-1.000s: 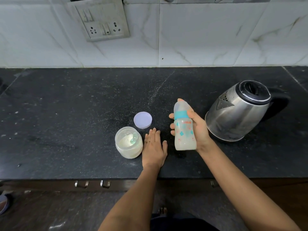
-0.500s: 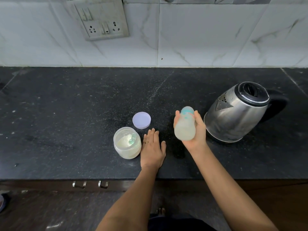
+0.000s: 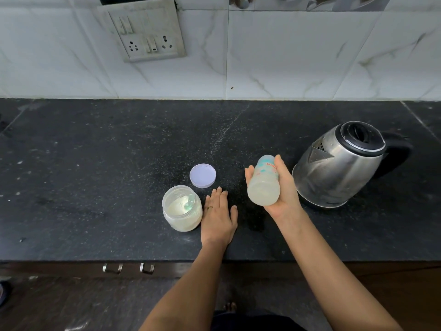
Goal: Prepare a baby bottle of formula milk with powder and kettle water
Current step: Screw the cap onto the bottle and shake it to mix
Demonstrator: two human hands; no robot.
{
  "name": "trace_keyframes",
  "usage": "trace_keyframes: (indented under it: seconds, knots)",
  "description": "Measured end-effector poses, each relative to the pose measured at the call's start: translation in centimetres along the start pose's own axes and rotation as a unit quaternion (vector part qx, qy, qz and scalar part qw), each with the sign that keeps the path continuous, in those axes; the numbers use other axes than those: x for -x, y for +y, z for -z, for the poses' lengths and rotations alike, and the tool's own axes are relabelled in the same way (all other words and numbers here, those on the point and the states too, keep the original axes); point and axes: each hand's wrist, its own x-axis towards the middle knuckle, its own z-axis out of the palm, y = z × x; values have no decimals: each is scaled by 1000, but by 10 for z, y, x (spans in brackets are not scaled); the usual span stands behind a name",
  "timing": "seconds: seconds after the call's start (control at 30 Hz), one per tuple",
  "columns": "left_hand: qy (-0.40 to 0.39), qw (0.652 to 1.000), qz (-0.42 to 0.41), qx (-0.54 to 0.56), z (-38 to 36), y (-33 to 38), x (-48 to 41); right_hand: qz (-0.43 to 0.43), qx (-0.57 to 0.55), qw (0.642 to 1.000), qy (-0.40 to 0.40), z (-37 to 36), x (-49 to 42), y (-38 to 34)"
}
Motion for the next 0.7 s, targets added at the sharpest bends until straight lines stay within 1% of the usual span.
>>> trace_keyframes:
  seconds: [0.1, 0.17, 0.23, 0.27, 0.33, 0.37, 0.4, 0.43, 0.47, 0.5, 0.53, 0.6, 0.63, 0.67, 0.7]
  knots:
    - [4, 1000, -2, -1, 1, 0, 0, -1, 8, 1000, 11, 3, 0, -2]
    - [3, 1000, -4, -2, 1, 1, 1, -19, 34, 999, -30, 4, 1, -7]
    - [3, 1000, -5, 1, 1, 0, 0, -28, 33, 996, -76, 1, 0, -13]
    - [1, 1000, -3, 1, 1, 0, 0, -16, 13, 997, -78, 1, -3, -16]
    - [-1, 1000, -3, -2, 1, 0, 0, 25, -13, 998, -51, 6, -7, -20]
    - [-2, 1000, -4, -2, 2, 1, 0, 24, -6, 998, -60, 11, -7, -21]
    - [-3, 1000, -5, -2, 1, 1, 1, -2, 20, 994, -105, 16, -8, -21]
    - [0, 1000, -7, -4, 1, 1, 0, -30, 69, 984, -162, 21, -7, -20]
    - [3, 1000, -6, -6, 1, 0, 0, -33, 112, 972, -205, 27, -7, -19]
    - [2, 1000, -5, -9, 0, 0, 0, -31, 129, 966, -220, 29, -9, -18]
    - [0, 1000, -4, -14, 0, 0, 0, -37, 106, 972, -208, 26, -10, -16]
    - [3, 1000, -4, -22, 0, 0, 1, -57, -7, 986, -155, 31, -18, -10]
    - [3, 1000, -5, -23, 0, 1, 1, -65, -35, 988, -139, 34, -21, -7]
    - [0, 1000, -4, -24, -1, 1, 1, -84, -28, 986, -143, 34, -21, -3]
    - [-2, 1000, -3, -25, 0, 1, 0, -99, 4, 984, -148, 33, -20, -1]
